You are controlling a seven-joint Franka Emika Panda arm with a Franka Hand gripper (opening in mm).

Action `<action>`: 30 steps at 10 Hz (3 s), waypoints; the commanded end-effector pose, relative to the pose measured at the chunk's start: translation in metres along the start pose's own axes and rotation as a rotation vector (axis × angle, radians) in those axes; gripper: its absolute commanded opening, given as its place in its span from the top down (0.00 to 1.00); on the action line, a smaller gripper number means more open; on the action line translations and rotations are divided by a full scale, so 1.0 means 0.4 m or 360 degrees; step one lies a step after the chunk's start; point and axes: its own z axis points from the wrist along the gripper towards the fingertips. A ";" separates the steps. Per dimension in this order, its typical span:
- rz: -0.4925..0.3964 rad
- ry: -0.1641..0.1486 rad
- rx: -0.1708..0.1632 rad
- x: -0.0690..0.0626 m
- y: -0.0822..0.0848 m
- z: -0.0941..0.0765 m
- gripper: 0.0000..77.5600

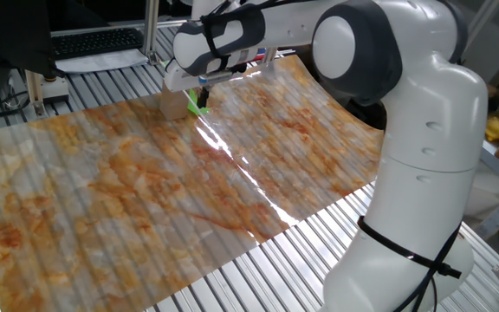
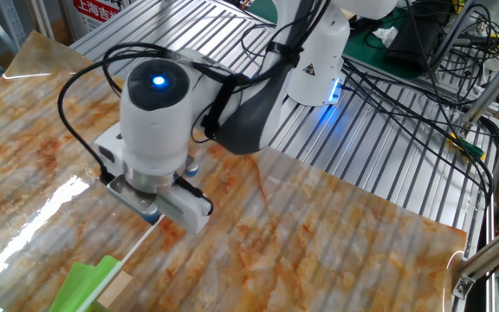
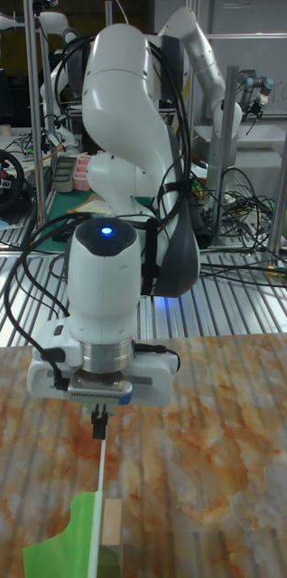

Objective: Wave the flag

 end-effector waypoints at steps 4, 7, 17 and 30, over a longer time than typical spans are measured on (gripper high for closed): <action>0.0031 -0.0029 -0.0063 -0.030 -0.005 0.008 1.00; 0.0025 -0.0012 -0.0066 -0.030 -0.005 0.007 1.00; 0.0024 -0.0009 -0.0076 -0.030 -0.005 0.006 0.00; 0.0024 -0.0009 -0.0076 -0.030 -0.005 0.006 0.00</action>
